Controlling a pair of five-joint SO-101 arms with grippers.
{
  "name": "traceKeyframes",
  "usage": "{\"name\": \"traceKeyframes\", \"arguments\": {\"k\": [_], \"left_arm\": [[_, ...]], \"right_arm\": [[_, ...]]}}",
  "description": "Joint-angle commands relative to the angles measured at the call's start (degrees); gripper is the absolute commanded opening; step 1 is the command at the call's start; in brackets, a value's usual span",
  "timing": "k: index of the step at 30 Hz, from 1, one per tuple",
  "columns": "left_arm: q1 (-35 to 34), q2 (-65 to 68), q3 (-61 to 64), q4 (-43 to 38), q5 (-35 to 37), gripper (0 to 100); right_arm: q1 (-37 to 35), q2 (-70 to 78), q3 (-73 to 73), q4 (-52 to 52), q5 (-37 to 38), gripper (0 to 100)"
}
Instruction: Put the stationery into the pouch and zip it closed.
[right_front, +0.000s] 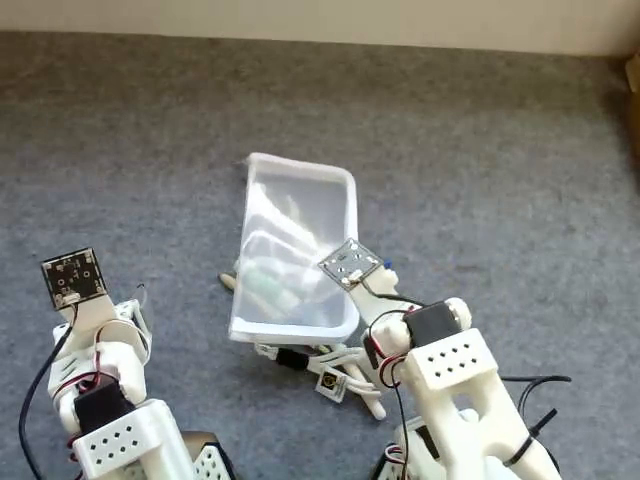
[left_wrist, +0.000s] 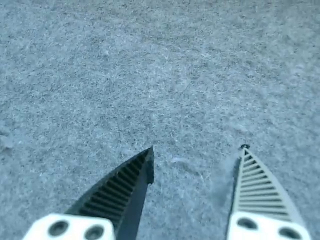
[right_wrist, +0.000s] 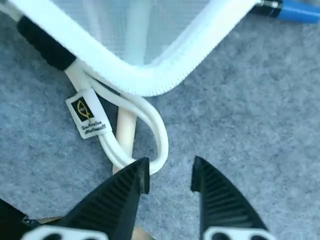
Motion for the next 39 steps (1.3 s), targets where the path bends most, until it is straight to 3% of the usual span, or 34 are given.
{"name": "traceKeyframes", "arguments": {"k": [1,10,18,39], "left_arm": [[-0.57,-0.75,-0.92,-1.14,0.26,26],[-0.57,-0.75,-0.84,-1.14,0.26,26],[-0.57,-0.75,-0.75,-1.23,0.26,26],[-0.75,-0.75,-0.75,-1.23,0.26,26]], "right_arm": [[-0.57,-1.89,-4.79,1.71,0.53,18.1],[-13.05,-1.71,-11.82,3.47,-2.37,18.1],[-25.63,-1.19,-11.38,-6.9,-3.6,18.0],[-34.51,16.84,-9.89,-20.88,-8.79,18.0]]}}
